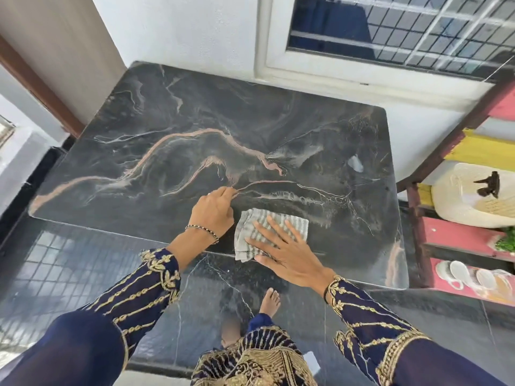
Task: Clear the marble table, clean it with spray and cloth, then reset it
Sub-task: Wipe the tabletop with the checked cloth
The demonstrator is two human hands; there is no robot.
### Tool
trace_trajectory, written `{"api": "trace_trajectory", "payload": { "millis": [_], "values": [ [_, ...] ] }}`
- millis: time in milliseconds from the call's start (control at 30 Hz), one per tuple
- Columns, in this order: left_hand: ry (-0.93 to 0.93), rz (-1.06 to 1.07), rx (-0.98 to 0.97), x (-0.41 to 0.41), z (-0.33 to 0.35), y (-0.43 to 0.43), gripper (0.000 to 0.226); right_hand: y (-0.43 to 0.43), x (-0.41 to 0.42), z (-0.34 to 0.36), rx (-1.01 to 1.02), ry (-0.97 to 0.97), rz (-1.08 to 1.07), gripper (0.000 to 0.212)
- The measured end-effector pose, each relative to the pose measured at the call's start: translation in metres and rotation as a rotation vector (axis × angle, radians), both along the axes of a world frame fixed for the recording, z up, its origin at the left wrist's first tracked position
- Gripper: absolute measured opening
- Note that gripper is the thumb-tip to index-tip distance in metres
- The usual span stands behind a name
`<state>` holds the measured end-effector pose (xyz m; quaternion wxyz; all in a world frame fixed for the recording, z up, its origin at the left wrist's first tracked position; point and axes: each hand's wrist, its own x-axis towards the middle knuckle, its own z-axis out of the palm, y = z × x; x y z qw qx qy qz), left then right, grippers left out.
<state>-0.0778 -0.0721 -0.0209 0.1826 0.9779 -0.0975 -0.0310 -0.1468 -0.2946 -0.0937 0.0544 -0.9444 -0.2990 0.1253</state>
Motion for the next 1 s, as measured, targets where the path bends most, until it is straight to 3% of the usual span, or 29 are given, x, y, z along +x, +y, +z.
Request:
{"api": "trace_trajectory", "payload": {
  "millis": [400, 567, 767, 900, 1000],
  "values": [
    [0.114, -0.161, 0.037, 0.021, -0.008, -0.053, 0.041, -0.077, -0.019, 0.01, -0.013, 0.053, 0.058, 0.053],
    [0.148, -0.185, 0.054, 0.044, -0.023, -0.077, 0.04, -0.093, 0.02, 0.005, -0.008, 0.052, 0.023, 0.053],
    [0.037, -0.166, 0.177, 0.078, -0.032, -0.112, 0.031, -0.123, 0.11, 0.0, -0.013, 0.095, -0.075, 0.053],
    [0.121, -0.197, 0.182, 0.114, -0.028, -0.138, 0.054, -0.141, 0.176, 0.002, 0.014, 0.159, -0.143, 0.055],
    [0.2, -0.154, 0.286, 0.149, -0.024, -0.158, 0.105, -0.154, 0.229, 0.004, 0.021, 0.165, -0.175, 0.054]
  ]
}}
